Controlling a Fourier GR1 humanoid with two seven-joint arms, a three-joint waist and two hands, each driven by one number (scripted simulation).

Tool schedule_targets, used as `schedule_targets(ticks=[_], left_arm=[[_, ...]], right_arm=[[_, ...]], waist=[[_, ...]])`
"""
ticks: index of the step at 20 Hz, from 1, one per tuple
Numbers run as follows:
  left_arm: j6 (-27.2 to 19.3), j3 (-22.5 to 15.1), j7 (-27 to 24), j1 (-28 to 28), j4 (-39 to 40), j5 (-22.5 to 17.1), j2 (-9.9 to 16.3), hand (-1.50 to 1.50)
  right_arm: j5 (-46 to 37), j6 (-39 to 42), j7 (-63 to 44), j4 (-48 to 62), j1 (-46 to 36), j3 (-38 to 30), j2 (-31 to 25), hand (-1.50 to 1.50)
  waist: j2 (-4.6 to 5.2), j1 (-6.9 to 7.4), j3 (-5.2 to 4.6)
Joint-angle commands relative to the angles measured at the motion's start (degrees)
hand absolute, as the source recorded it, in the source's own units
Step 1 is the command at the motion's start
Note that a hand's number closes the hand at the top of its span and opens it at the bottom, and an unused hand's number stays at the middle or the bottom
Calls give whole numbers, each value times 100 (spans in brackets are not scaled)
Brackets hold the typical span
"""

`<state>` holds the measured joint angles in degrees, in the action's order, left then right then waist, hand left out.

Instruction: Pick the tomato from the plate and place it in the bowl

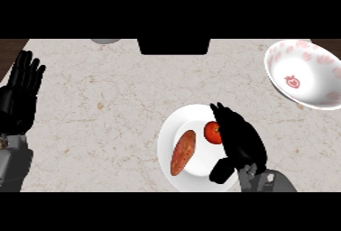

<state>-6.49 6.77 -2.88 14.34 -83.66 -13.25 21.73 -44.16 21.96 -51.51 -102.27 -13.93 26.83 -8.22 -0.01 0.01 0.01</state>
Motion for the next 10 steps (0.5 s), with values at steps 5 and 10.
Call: schedule_targets(ticks=[5,10], left_arm=[[31,159,496,-149,-686,198,-59,0],[424,515,422,-124,-446,-22,30,0]], right_arm=[[-268,131,519,223,21,-305,122,-150],[-609,-21,441,605,115,-195,470,-150]], waist=[[-6,12,0],[-4,10,-1]])
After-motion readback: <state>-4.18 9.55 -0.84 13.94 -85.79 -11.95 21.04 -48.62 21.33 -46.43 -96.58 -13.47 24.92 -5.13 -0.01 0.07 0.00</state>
